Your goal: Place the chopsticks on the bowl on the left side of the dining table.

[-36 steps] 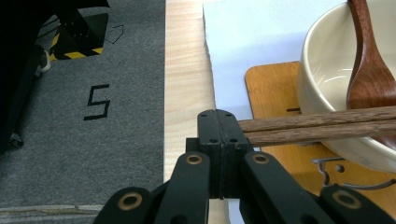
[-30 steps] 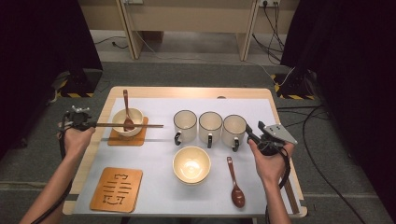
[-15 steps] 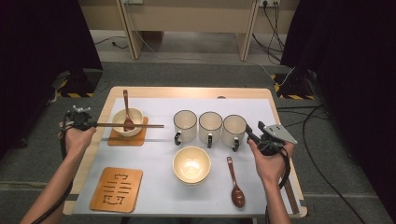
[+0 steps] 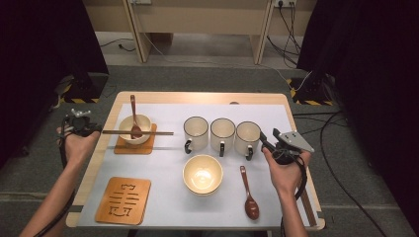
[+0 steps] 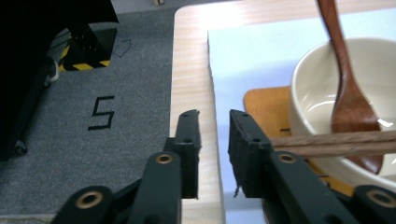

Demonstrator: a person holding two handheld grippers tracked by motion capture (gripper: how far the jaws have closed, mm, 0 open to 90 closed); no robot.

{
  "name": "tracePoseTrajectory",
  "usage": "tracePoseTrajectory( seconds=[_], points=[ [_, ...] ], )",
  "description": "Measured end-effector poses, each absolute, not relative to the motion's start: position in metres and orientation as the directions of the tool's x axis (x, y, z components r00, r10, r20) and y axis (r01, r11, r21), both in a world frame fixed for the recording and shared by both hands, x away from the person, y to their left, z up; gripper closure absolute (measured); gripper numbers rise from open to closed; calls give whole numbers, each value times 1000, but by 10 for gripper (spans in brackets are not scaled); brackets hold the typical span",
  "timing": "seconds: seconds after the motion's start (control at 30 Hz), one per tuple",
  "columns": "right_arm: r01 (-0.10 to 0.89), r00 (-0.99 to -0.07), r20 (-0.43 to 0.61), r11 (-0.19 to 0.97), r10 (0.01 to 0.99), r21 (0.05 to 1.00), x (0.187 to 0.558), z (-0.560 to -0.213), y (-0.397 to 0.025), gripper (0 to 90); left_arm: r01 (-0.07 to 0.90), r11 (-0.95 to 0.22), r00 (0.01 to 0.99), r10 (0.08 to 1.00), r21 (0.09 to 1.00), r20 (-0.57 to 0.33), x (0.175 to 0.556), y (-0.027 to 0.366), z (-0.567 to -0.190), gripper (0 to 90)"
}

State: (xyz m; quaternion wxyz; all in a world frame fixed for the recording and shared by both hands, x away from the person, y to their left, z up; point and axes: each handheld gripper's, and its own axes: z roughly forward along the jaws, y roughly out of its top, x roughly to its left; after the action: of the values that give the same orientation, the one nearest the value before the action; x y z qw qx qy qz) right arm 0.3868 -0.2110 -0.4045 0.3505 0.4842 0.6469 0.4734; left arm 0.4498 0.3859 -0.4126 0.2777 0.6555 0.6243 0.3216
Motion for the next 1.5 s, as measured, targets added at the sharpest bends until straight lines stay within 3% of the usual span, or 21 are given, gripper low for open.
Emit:
tracePoseTrajectory(
  seconds=[0.5, 0.87, 1.17, 1.5],
  points=[
    [298, -285, 5, 83, 958, 951, 387, -405, -212, 493, 597, -51, 46, 999, 800, 30, 451, 366, -398, 563],
    [308, -285, 15, 77, 958, 948, 388, -408, -214, 492, 570, -68, 140, 990, 819, -15, 456, 327, -392, 458],
    [314, -273, 17, 72, 962, 947, 387, -409, -218, 492, 554, -88, 209, 977, 828, -37, 461, 296, -389, 428],
    [311, -281, 23, 69, 959, 948, 388, -408, -214, 492, 554, -82, 224, 973, 829, -53, 462, 285, -389, 426]
  ],
)
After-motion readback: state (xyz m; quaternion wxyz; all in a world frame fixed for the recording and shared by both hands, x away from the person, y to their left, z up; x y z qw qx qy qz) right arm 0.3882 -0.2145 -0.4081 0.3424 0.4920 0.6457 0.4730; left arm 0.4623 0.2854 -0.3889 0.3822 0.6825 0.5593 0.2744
